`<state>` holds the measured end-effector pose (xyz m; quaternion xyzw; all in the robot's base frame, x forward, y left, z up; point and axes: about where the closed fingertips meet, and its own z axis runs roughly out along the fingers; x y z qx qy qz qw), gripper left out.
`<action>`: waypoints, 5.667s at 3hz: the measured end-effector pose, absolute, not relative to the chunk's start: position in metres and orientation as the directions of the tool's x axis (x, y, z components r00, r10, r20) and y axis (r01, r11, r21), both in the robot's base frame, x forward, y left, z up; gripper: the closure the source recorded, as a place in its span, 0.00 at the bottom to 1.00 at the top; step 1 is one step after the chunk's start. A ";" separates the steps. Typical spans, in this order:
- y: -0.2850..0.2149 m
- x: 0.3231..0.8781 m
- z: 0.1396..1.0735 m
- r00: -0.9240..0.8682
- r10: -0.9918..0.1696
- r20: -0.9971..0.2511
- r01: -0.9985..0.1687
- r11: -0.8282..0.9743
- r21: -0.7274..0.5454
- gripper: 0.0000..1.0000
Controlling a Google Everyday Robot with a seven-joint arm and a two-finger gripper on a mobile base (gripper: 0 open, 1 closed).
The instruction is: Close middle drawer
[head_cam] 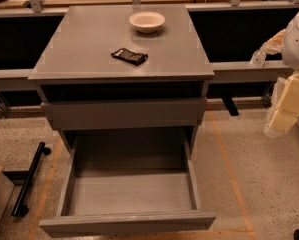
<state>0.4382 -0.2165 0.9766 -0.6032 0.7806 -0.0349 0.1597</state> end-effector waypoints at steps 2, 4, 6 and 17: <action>-0.216 0.438 0.979 -0.220 -0.953 -0.209 -0.928 0.270 -0.255 0.12; -0.221 0.437 0.903 -0.177 -0.957 -0.228 -0.947 0.228 -0.224 0.58; -0.221 0.435 0.899 -0.176 -0.958 -0.226 -0.946 0.228 -0.230 1.00; -0.139 0.404 0.512 -0.231 -0.889 -0.395 -0.968 0.170 0.183 1.00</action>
Offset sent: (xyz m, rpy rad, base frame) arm 0.0000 0.0000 0.0000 0.0000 0.0000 0.0000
